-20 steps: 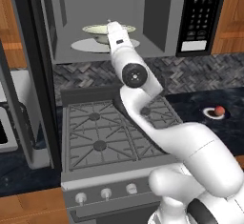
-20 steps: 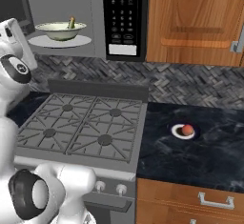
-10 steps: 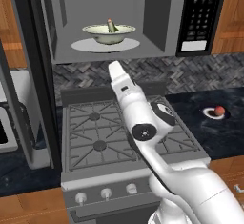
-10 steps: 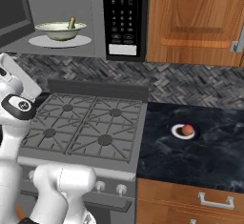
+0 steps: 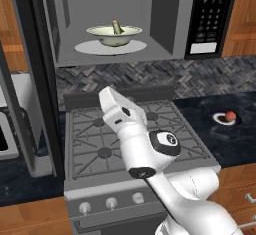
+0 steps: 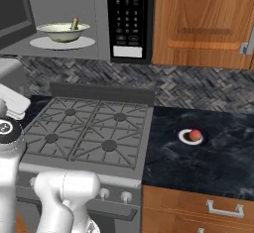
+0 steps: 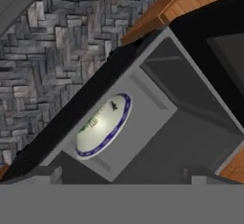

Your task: Remove the peach from the bowl and place it on the small plate. Then place the bowl with only the fish in the microwave, close the door, and press the start button to microwave the fish.

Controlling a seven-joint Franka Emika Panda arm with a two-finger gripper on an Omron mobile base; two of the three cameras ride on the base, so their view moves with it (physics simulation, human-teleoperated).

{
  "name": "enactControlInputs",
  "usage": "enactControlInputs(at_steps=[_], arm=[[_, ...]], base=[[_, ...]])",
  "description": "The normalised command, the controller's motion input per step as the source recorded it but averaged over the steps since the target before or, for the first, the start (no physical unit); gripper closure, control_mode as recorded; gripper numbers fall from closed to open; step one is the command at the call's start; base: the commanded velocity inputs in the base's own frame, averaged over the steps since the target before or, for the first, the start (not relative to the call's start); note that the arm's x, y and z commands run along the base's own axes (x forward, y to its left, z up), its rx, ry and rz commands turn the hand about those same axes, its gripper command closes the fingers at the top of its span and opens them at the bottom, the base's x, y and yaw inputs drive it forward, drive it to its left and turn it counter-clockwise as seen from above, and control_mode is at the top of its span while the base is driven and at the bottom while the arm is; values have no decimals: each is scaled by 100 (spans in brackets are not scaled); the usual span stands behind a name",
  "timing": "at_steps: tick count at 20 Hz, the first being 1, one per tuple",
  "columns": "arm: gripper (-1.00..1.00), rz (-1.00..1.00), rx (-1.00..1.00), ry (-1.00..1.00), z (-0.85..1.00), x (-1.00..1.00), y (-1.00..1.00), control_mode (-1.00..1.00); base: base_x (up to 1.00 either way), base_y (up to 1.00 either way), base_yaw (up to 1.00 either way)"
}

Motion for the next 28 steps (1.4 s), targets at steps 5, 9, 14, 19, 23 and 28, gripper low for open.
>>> enactControlInputs(at_steps=[5,9,14,19,23,28], arm=[[-100,-22,-25,-5,-1,-32,95,-100],[-100,-21,-22,0,-21,-5,82,-100],[-100,-8,-15,0,-36,0,33,-100],[-100,0,-8,0,-44,0,1,-100],[-100,-13,-3,-6,2,0,63,-100],[-100,-28,-2,-21,29,0,100,-100]], base=[[0,0,0],[0,0,0],[0,0,0],[0,0,0],[0,0,0],[0,0,0]])
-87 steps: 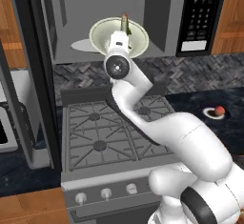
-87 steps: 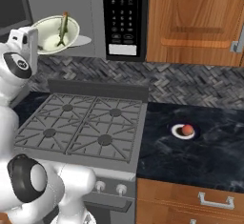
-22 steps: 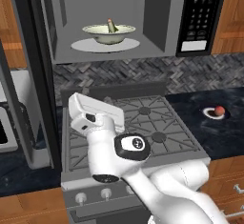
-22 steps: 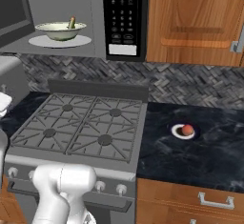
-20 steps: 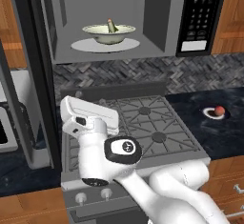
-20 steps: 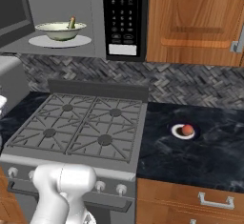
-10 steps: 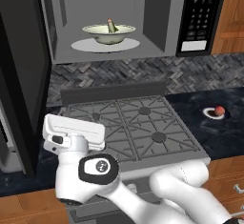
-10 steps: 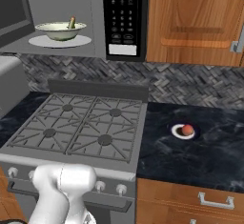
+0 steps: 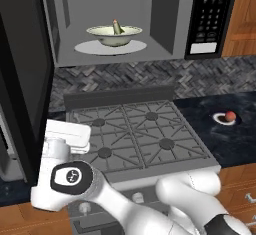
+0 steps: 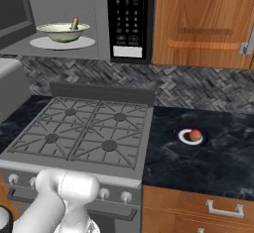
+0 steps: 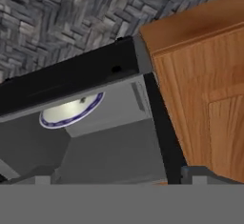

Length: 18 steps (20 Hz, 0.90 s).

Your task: Remove the peach from the bowl and place it on the small plate. Then place the bowl with only the fish in the microwave, close the door, and press the start button to microwave the fish.

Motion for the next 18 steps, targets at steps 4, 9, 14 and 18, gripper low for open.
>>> enactControlInputs(at_steps=[4,9,14,18], arm=[[-100,-30,-3,-15,5,0,100,-100],[-100,-32,-1,-13,24,-12,56,-100],[-100,-33,0,-19,57,-24,-21,-100],[-100,-43,1,-4,12,-11,-84,-100]], base=[[0,0,0],[0,0,0],[0,0,0],[0,0,0]])
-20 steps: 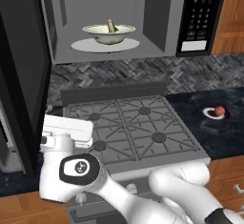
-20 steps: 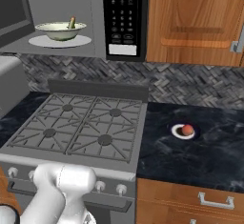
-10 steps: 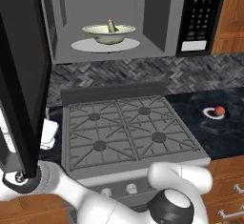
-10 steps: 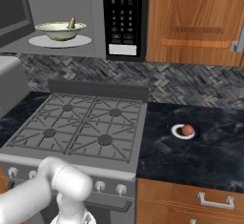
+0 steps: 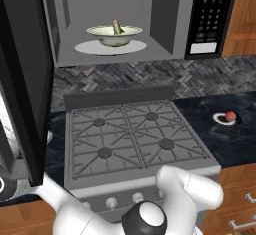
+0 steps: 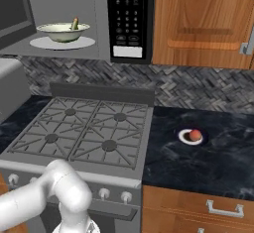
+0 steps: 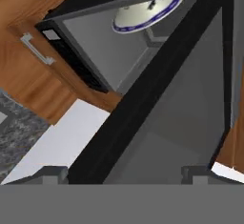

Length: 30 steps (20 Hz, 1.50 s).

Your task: Remove the peach from the bowl and place it on the small plate. Then place the bowl with only the fish in the microwave, close the door, and press the start button to microwave the fish.

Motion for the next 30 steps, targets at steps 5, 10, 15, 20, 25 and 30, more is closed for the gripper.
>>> enactControlInputs(at_steps=[5,10,15,20,25,30], arm=[[-100,-40,7,-1,10,-1,-100,-100],[-100,-26,13,-3,41,0,-100,-100],[-100,-4,17,-7,50,0,-100,-100],[-100,9,27,-11,38,0,-100,-100],[-100,29,32,-9,21,8,-98,-100],[-100,46,35,-10,2,34,-84,-100]], base=[[0,0,0],[0,0,0],[0,0,0],[0,0,0],[0,0,0],[0,0,0]])
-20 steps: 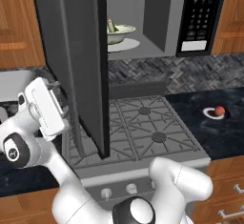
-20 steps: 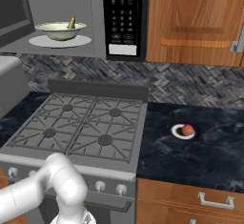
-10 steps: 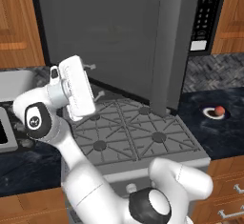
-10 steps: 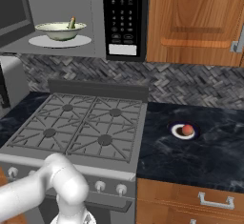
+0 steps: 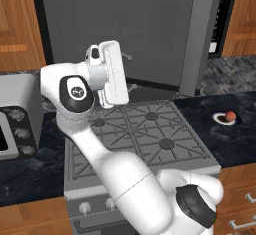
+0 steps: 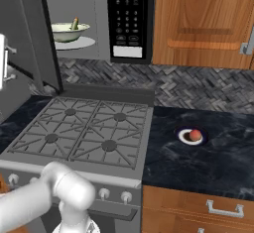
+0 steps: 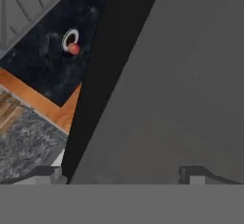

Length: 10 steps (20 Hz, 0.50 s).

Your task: Remove the peach from the bowl and place it on the small plate. Then place the bowl with only the fish in the microwave, close the door, and press the start button to microwave the fish.

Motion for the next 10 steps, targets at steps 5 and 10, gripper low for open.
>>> enactControlInputs(at_steps=[5,10], arm=[[-100,54,33,-5,0,72,-39,-100],[-100,61,31,-5,0,92,-17,-100]], base=[[0,0,0],[0,0,0]])
